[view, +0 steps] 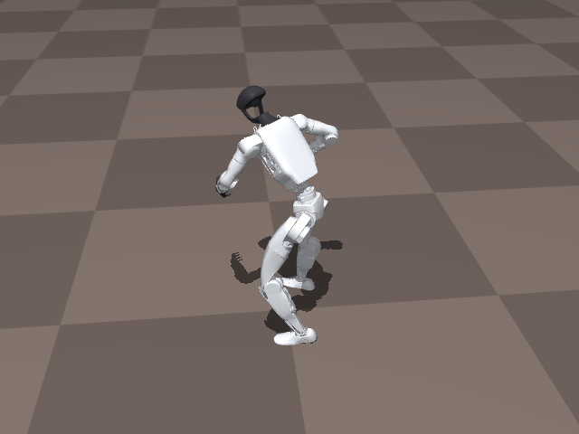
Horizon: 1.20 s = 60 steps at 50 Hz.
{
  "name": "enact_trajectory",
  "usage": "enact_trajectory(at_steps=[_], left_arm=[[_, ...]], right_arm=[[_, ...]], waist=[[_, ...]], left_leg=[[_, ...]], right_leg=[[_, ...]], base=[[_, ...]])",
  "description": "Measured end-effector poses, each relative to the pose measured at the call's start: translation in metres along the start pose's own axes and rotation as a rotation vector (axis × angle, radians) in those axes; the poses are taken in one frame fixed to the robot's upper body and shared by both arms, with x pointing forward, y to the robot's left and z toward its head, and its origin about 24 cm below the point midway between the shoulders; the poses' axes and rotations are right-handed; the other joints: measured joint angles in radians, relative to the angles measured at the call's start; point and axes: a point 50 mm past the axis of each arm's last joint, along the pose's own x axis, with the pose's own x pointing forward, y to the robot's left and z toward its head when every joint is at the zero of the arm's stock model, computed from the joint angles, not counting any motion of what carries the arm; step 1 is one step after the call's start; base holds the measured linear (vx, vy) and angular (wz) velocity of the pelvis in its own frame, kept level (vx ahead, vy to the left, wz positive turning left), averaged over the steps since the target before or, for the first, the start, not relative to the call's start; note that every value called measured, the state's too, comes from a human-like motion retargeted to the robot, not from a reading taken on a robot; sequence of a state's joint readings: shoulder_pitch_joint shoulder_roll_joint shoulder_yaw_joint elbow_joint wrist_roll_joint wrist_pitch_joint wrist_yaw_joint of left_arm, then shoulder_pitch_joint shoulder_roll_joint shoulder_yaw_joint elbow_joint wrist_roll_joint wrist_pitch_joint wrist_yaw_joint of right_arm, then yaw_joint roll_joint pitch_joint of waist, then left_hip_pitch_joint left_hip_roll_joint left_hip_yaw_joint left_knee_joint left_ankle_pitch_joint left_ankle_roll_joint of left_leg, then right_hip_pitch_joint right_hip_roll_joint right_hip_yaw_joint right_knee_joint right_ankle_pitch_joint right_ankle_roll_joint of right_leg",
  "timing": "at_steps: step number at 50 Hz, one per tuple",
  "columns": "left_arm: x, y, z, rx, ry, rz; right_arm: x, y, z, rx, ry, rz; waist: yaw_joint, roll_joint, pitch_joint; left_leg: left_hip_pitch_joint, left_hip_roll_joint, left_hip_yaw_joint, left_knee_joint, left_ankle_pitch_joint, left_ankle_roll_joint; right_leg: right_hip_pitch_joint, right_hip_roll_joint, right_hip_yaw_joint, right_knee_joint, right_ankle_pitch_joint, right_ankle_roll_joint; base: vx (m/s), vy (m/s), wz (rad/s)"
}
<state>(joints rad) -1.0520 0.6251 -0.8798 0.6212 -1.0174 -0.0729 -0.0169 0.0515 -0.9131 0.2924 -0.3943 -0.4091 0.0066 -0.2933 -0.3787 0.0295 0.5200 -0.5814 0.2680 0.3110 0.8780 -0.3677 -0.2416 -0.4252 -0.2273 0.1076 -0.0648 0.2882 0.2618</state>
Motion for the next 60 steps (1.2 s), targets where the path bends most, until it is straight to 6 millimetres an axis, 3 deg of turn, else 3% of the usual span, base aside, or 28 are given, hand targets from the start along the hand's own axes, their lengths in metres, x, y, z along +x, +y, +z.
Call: enact_trajectory(at_steps=[3, 5, 8, 10, 12, 15, 22, 26, 30, 35, 40, 46, 50, 53, 55, 60], left_arm=[[-0.009, 0.060, 0.096, -0.086, -0.304, 0.231], [-0.036, 0.104, 0.164, -0.077, -0.559, 0.563], [-0.076, 0.132, 0.246, -0.275, -0.809, 0.630], [-0.112, 0.149, 0.285, -0.398, -0.948, 0.748], [-0.145, 0.159, 0.312, -0.450, -1.034, 0.839], [-0.178, 0.164, 0.336, -0.436, -1.105, 0.922], [-0.203, 0.160, 0.355, -0.247, -1.136, 0.892], [-0.206, 0.166, 0.349, -0.297, -1.147, 0.862], [-0.197, 0.173, 0.334, -0.369, -1.129, 0.833], [-0.166, 0.177, 0.298, -0.407, -1.047, 0.779], [-0.121, 0.162, 0.261, -0.423, -0.939, 0.654], [-0.061, 0.115, 0.217, -0.386, -0.778, 0.439], [-0.023, 0.074, 0.166, -0.337, -0.611, 0.321], [-0.002, 0.044, 0.117, -0.300, -0.463, 0.261], [0.007, 0.020, 0.072, -0.247, -0.339, 0.211], [0.020, -0.044, -0.004, -0.289, -0.094, 0.090]], right_arm=[[0.038, -0.023, 0.029, -0.056, -0.177, -0.149], [0.058, -0.043, 0.053, -0.050, -0.315, -0.305], [0.086, -0.066, 0.084, -0.135, -0.461, -0.377], [0.096, -0.082, 0.105, -0.169, -0.559, -0.441], [0.103, -0.095, 0.124, -0.217, -0.650, -0.479], [0.110, -0.111, 0.146, -0.301, -0.746, -0.518], [0.119, -0.137, 0.161, -0.449, -0.778, -0.554], [0.121, -0.144, 0.154, -0.471, -0.729, -0.558], [0.121, -0.144, 0.140, -0.476, -0.670, -0.545], [0.113, -0.134, 0.112, -0.438, -0.588, -0.507], [0.099, -0.120, 0.073, -0.389, -0.444, -0.449], [0.071, -0.100, 0.023, -0.342, -0.235, -0.393], [0.047, -0.092, -0.004, -0.328, -0.105, -0.391], [0.030, -0.085, -0.016, -0.312, -0.029, -0.381], [0.014, -0.074, -0.021, -0.281, 0.008, -0.342], [-0.011, -0.058, -0.034, -0.247, 0.105, -0.290]], waist=[[0.092, 0.033, -0.004], [0.149, 0.063, -0.046], [0.237, 0.058, -0.122], [0.287, 0.048, -0.183], [0.340, 0.046, -0.232], [0.421, 0.043, -0.293], [0.541, 0.017, -0.353], [0.551, -0.003, -0.354], [0.530, -0.020, -0.354], [0.477, -0.028, -0.365], [0.406, -0.012, -0.356], [0.305, 0.027, -0.301], [0.240, 0.047, -0.249], [0.172, 0.039, -0.198], [0.114, 0.018, -0.173], [-0.032, -0.055, -0.060]], left_leg=[[0.127, -0.056, -0.052, -0.086, 0.022, -0.019], [0.143, -0.061, -0.087, -0.075, 0.042, -0.020], [0.248, -0.141, -0.116, -0.207, 0.052, -0.020], [0.288, -0.196, -0.144, -0.274, 0.080, -0.020], [0.316, -0.223, -0.170, -0.314, 0.092, -0.020], [0.349, -0.248, -0.207, -0.360, 0.105, -0.020], [0.418, -0.276, -0.300, -0.459, 0.135, -0.017], [0.460, -0.276, -0.346, -0.521, 0.157, -0.006], [0.498, -0.262, -0.373, -0.586, 0.181, 0.007], [0.548, -0.230, -0.373, -0.679, 0.216, 0.019], [0.588, -0.188, -0.349, -0.765, 0.251, 0.021], [0.608, -0.136, -0.283, -0.822, 0.284, 0.020], [0.598, -0.108, -0.205, -0.812, 0.287, 0.021], [0.576, -0.090, -0.135, -0.763, 0.275, 0.019], [0.536, -0.071, -0.083, -0.649, 0.217, 0.041], [0.486, -0.042, 0.009, -0.563, 0.219, 0.004]], right_leg=[[0.117, -0.032, -0.075, 0.062, -0.061, 0.000], [0.124, -0.031, -0.138, 0.178, -0.136, 0.000], [0.216, -0.095, -0.180, 0.158, -0.150, 0.000], [0.266, -0.137, -0.217, 0.141, -0.154, 0.000], [0.300, -0.159, -0.256, 0.144, -0.168, 0.000], [0.345, -0.179, -0.310, 0.145, -0.184, 0.000], [0.445, -0.192, -0.436, 0.142, -0.202, -0.001], [0.487, -0.186, -0.494, 0.150, -0.216, -0.009], [0.507, -0.171, -0.523, 0.159, -0.230, -0.015], [0.507, -0.143, -0.518, 0.158, -0.245, -0.010], [0.484, -0.105, -0.485, 0.156, -0.259, -0.014], [0.415, -0.056, -0.407, 0.170, -0.266, -0.028], [0.342, -0.022, -0.320, 0.181, -0.258, -0.036], [0.290, 0.003, -0.244, 0.176, -0.243, -0.040], [0.237, 0.011, -0.203, 0.236, -0.271, -0.020], [0.203, 0.050, -0.082, 0.114, -0.183, -0.036]], base=[[0.14, 0.01, 1.40], [0.17, -0.01, 1.26], [0.20, 0.02, 1.17], [0.18, 0.01, 1.11], [0.19, -0.01, 0.97], [0.19, -0.03, 0.78], [0.13, -0.08, 0.70], [0.05, -0.14, 0.56], [0.00, -0.18, 0.26], [-0.04, -0.20, -0.07], [-0.09, -0.20, -0.31], [-0.12, -0.18, -0.61], [-0.13, -0.15, -1.08], [-0.12, -0.13, -1.28], [-0.10, -0.10, -1.27], [-0.13, -0.06, -1.20]])
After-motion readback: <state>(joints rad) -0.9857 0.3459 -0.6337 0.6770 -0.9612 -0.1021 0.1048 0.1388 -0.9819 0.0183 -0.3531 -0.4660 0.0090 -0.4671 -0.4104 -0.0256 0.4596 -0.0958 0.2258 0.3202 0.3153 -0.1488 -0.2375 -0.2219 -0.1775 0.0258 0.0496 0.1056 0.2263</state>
